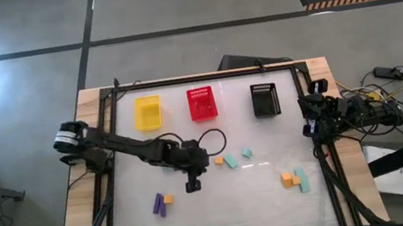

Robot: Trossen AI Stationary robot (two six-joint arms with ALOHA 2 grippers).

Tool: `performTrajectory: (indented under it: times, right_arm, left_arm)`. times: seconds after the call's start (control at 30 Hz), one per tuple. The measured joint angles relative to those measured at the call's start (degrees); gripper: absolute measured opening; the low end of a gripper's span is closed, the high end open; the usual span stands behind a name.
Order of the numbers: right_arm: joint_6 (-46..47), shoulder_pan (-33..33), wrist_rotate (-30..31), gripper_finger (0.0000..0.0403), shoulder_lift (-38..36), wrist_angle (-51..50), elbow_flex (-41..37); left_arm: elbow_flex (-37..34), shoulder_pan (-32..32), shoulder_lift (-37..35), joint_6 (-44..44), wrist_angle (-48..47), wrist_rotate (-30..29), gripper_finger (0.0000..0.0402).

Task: Sort & place blocks by color
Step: Put the yellow block into the red bin

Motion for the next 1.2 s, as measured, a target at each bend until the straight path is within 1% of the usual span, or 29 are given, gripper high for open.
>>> performTrajectory:
  times: [0.07,0.17,0.27,0.37,0.47,0.53,0.6,0.67,0.8,1.0,1.1,1.2]
  right_arm:
    - [-0.26,0.00,-0.02,0.0038,0.00,0.07,0.02]
    - [-0.28,0.00,0.00,0.0038,0.00,0.09,0.02]
    - [-0.29,0.00,-0.02,0.0038,0.00,0.08,0.02]
    - [-0.38,0.00,-0.02,0.0038,0.00,0.08,0.02]
    - [-0.37,0.00,0.00,0.0038,0.00,0.08,0.04]
    - [-0.38,0.00,-0.02,0.0038,0.00,-0.02,0.04]
    - [-0.36,0.00,0.04,0.0038,0.00,-0.06,0.04]
    - [-0.40,0.00,-0.06,0.0038,0.00,-0.34,0.04]
    - [-0.40,0.00,0.11,0.0038,0.29,-0.54,0.09]
    - [-0.38,0.00,0.30,0.0038,0.33,-0.74,0.09]
    - [-0.38,0.00,0.33,0.0038,0.33,-0.74,0.09]
    - [-0.38,0.00,0.52,0.0038,0.33,-0.76,0.09]
  left_arm:
    - [0.00,0.02,0.83,0.55,2.10,-0.21,0.0016]
    - [0.00,0.28,2.03,2.05,5.10,-0.21,0.0055]
    - [0.00,0.70,2.79,3.67,8.78,-1.14,0.0114]
    - [0.00,0.71,3.24,6.09,12.37,-5.09,0.0183]
    - [-0.31,0.71,3.94,8.21,13.33,-8.02,0.0246]
    - [-0.30,0.99,4.73,9.99,15.42,-8.14,0.0280]
    - [-0.89,1.15,5.53,10.71,17.01,-8.18,0.0302]
    - [-0.98,1.50,7.06,11.21,20.25,-8.20,0.0314]
    - [-1.22,2.40,10.07,12.37,23.05,-8.12,0.0317]
    - [-1.27,4.34,12.84,12.39,23.74,-7.82,0.0317]
    - [-1.29,4.94,13.41,12.39,23.83,-7.64,0.0312]
    - [-1.29,5.36,13.79,12.39,23.73,-7.28,0.0296]
